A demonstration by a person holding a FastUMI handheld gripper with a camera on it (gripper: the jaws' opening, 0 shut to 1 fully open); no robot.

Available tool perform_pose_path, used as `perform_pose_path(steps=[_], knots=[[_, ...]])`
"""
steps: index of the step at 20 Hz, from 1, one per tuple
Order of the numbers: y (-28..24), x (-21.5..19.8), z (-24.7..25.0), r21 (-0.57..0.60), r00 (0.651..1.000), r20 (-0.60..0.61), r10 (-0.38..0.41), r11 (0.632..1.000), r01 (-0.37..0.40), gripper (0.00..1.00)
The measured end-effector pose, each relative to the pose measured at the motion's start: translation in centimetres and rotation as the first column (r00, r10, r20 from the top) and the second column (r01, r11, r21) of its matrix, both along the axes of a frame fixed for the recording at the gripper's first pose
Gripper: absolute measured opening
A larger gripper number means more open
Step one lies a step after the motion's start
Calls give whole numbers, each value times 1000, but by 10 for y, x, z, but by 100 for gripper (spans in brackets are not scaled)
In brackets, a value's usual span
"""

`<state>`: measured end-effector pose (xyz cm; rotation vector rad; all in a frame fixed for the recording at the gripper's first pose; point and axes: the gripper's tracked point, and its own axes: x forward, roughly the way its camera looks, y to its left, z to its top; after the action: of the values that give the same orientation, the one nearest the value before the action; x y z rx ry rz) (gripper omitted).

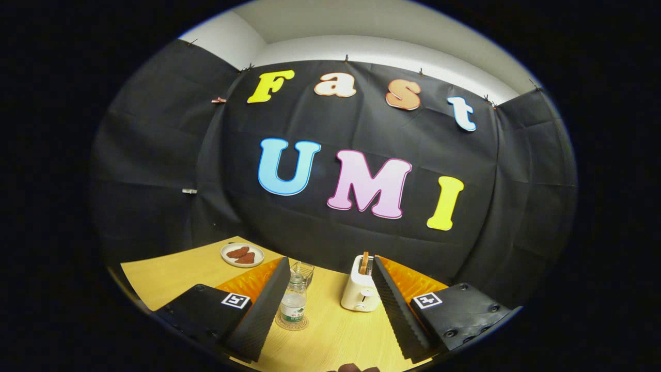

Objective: Take the bottle from table, then pour the juice into the cup, finally place the bottle on the coaster

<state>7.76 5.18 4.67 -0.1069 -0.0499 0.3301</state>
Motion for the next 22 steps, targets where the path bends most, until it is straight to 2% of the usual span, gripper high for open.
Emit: perform_pose_path(steps=[5,10,12,17,22], knots=[[-27,-47,38,10,994,26,-108,994,107,98],[-38,-76,48,13,991,31,-134,991,133,98],[-43,-81,42,26,990,-1,-142,990,142,98],[-48,-85,26,52,992,-36,-122,991,124,98],[-45,-86,17,39,998,-41,-41,998,42,98]])
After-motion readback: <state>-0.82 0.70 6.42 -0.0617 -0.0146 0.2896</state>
